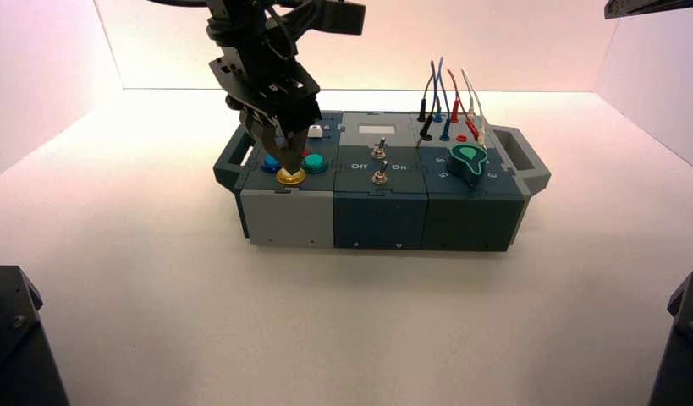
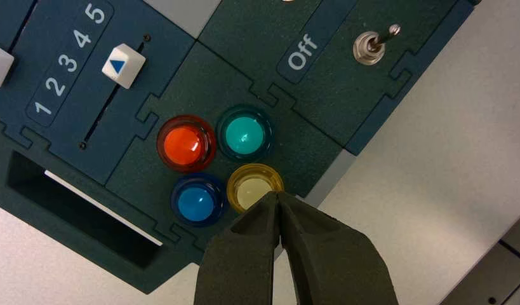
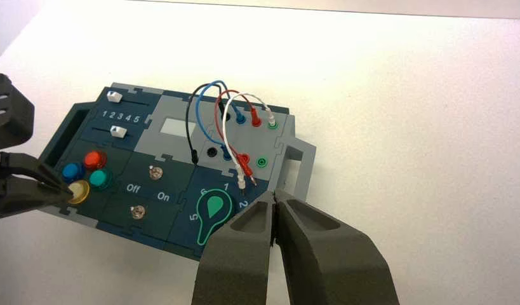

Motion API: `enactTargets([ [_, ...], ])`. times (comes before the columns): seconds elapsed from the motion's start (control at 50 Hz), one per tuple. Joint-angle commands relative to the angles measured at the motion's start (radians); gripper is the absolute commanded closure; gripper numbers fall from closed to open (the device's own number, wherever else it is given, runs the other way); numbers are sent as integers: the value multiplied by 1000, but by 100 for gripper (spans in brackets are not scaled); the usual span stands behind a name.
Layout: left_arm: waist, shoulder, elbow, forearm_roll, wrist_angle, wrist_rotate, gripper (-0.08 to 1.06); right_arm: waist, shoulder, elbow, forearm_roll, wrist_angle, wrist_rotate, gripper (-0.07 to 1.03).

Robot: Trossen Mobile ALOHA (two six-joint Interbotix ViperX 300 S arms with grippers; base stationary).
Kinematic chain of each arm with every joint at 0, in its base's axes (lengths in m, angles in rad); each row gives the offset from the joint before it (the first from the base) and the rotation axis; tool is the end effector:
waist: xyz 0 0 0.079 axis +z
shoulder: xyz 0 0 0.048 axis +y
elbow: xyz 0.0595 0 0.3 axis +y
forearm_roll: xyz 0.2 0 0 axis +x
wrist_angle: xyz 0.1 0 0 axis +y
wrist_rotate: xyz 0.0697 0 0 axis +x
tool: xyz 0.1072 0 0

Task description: Push the yellow button with the left gripper.

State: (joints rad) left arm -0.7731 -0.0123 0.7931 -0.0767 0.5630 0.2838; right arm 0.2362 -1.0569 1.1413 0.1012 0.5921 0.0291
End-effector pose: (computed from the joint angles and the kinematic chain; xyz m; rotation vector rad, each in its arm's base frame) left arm 0.2161 -0.2209 0.0444 0.6704 1.2150 -0.8307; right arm 0.1969 0.0576 0.1907 0.0474 0.6885 0.2429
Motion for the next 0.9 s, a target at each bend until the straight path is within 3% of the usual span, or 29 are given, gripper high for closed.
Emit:
enactTargets([
  [0.02, -3, 2, -23, 5, -3, 6, 101, 0, 0, -35, 3, -5, 5, 99],
  [0.56, -2, -9, -25, 12, 14, 8, 101, 0, -11, -34, 3, -6, 5, 99],
  [0.9, 0, -272, 67, 12, 69, 8, 101, 0, 6, -35, 9, -3, 6, 99],
])
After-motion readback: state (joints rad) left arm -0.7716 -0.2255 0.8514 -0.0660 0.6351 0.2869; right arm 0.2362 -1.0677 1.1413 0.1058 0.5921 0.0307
